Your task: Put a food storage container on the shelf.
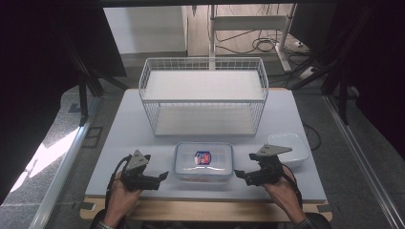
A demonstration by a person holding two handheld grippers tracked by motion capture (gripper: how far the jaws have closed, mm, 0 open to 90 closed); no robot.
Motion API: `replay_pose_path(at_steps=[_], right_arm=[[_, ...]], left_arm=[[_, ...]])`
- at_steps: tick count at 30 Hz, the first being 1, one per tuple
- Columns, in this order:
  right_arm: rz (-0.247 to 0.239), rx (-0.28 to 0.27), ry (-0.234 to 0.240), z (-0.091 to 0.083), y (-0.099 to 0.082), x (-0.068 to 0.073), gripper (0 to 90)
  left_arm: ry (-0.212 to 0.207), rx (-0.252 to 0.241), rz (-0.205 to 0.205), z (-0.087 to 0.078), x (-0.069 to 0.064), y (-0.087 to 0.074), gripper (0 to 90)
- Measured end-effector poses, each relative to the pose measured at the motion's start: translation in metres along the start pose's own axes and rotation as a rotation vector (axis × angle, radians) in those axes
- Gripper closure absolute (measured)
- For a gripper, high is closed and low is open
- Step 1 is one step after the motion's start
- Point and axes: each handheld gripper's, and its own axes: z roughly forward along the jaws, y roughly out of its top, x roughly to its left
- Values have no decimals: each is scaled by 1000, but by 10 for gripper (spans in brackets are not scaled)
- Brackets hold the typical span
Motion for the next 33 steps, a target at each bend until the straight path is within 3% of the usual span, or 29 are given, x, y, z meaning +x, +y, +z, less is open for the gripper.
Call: replay_pose_path(at_steps=[5, 10, 13, 14, 17, 24, 26, 27, 30, 31, 33], right_arm=[[-9, -14, -14, 2, 5, 3, 99], [-3, 9, -18, 6, 8, 5, 47], [10, 16, -18, 7, 10, 5, 38], [20, 21, -12, 8, 12, 5, 41], [43, 52, -4, 9, 17, 4, 87], [81, 84, 47, 17, 25, 0, 161], [109, 101, 68, 25, 27, -4, 162], [109, 101, 68, 25, 27, -4, 162], [168, 121, 122, 35, 26, -13, 158], [168, 121, 122, 35, 26, -13, 158], [235, 133, 194, 41, 24, -19, 168]], left_arm=[[-7, 47, 2, 3, -4, 10, 63], [-39, 49, 4, 5, -3, 20, 44], [-66, 34, -22, 6, -1, 23, 46], [-91, 37, -42, 9, 3, 25, 52], [-111, 40, -60, 15, 8, 28, 67], [-163, 53, -77, 31, 15, 37, 94], [-217, 67, -105, 41, 18, 39, 94], [-217, 67, -105, 41, 18, 39, 102], [-318, 82, -155, 50, 23, 39, 105], [-318, 82, -155, 50, 23, 39, 111], [-398, 91, -200, 56, 28, 38, 126]])
